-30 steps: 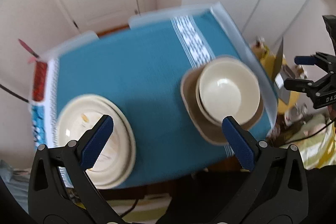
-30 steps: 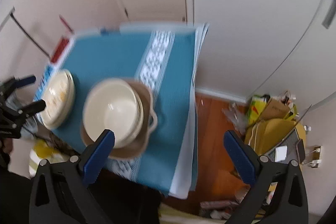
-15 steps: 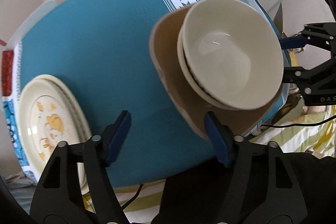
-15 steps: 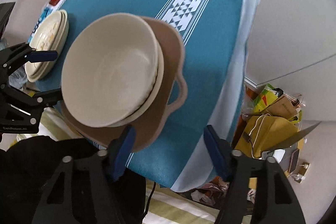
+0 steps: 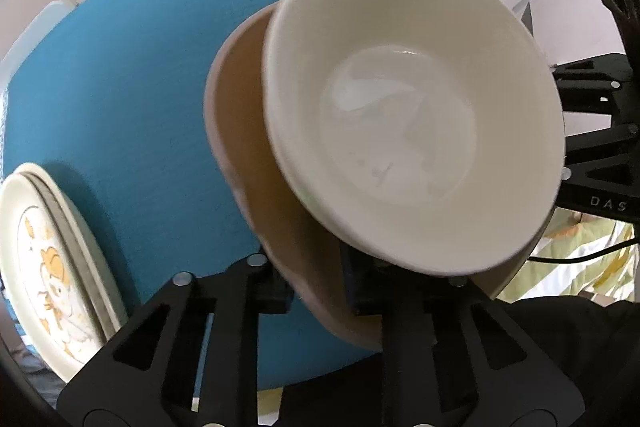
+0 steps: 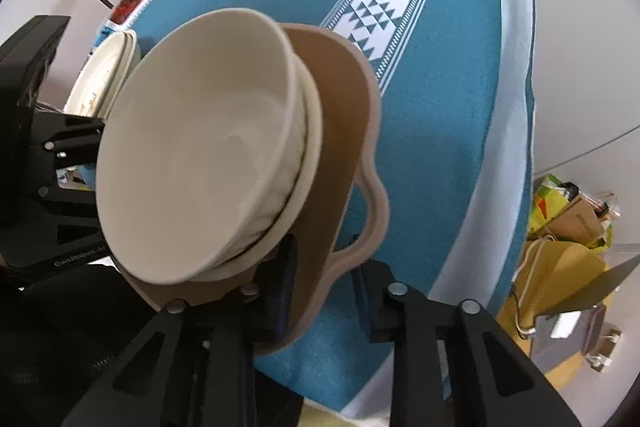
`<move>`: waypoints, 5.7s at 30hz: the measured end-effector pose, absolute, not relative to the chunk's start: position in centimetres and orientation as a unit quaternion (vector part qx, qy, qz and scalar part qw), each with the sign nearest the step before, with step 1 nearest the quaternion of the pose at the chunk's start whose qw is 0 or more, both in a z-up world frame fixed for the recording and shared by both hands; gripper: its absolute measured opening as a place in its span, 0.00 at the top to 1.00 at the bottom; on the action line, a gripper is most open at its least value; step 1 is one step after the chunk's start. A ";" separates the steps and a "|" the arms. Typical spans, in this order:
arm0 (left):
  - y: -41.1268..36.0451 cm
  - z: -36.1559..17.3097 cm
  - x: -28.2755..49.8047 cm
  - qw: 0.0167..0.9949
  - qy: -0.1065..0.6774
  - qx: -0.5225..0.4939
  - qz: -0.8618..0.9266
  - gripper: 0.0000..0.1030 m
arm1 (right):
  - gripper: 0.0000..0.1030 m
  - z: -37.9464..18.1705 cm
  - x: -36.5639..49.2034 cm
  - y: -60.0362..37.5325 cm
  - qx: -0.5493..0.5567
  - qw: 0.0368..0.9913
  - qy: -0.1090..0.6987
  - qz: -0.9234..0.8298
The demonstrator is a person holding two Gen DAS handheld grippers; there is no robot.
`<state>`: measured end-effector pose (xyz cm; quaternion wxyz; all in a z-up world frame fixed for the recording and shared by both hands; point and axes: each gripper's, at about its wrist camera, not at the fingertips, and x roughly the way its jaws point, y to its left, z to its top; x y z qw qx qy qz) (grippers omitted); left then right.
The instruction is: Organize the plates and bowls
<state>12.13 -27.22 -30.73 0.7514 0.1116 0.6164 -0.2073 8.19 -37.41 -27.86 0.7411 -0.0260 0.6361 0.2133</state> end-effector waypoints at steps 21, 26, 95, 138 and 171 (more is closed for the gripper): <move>-26.2 -27.5 11.5 0.809 0.547 0.123 -0.177 0.90 | 0.86 -26.6 7.2 -38.0 -0.022 0.791 0.580 0.194; -25.1 -25.1 11.9 0.821 0.533 0.116 -0.166 0.90 | 0.86 -23.7 7.7 -36.9 -0.032 0.798 0.569 0.197; -0.1 -27.7 12.4 0.768 0.602 0.152 -0.157 0.81 | 0.83 -24.4 9.6 -8.8 -0.036 0.749 0.639 0.171; 3.6 -14.4 6.2 0.794 0.573 0.037 -0.198 0.36 | 0.58 -13.1 3.9 -11.1 0.014 0.808 0.560 0.181; 3.0 3.8 -8.1 0.984 0.159 0.007 -0.079 0.00 | 0.01 4.8 -9.2 -14.3 0.016 0.976 0.214 -0.035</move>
